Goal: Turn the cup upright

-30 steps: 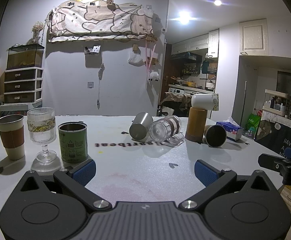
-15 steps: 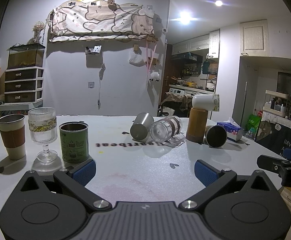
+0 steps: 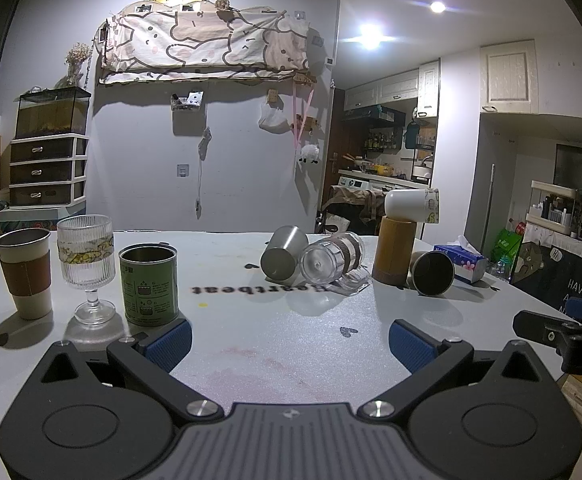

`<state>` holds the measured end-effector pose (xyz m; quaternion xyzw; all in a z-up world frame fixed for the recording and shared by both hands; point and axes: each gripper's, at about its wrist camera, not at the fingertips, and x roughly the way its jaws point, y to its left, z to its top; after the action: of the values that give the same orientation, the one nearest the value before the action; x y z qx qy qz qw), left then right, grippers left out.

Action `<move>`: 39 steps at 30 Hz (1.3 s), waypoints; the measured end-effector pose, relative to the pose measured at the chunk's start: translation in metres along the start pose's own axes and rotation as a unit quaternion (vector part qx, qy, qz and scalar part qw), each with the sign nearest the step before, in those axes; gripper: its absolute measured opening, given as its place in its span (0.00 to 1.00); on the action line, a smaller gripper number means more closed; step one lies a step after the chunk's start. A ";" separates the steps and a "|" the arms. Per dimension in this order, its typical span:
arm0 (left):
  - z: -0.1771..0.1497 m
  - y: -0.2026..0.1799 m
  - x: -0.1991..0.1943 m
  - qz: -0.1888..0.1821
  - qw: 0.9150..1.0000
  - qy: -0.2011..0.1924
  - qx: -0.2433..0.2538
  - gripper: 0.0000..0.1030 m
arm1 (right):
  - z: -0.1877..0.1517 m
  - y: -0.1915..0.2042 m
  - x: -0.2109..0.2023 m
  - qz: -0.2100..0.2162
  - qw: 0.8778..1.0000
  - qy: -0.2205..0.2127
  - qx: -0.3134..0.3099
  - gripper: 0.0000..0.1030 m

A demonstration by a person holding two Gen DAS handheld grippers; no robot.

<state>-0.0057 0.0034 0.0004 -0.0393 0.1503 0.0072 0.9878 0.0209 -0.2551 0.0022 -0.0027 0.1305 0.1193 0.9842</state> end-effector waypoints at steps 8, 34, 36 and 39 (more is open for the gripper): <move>0.000 0.000 0.000 0.000 1.000 0.000 0.000 1.00 | 0.000 0.000 0.000 0.001 1.000 -0.001 0.000 1.00; -0.022 0.006 -0.012 0.004 1.000 -0.018 0.010 1.00 | 0.072 -0.077 0.212 -0.118 0.989 0.065 0.065 1.00; -0.023 0.006 -0.012 0.005 1.000 -0.018 0.012 1.00 | 0.068 -0.086 0.235 -0.119 0.986 0.084 0.086 1.00; -0.025 0.009 -0.010 0.006 1.000 -0.014 0.008 1.00 | 0.060 -0.092 0.263 -0.118 0.982 0.112 0.093 1.00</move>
<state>-0.0229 0.0101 -0.0209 -0.0309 0.1372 0.0123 0.9900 0.3045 -0.2803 -0.0105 0.0599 0.2491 -0.0111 0.9666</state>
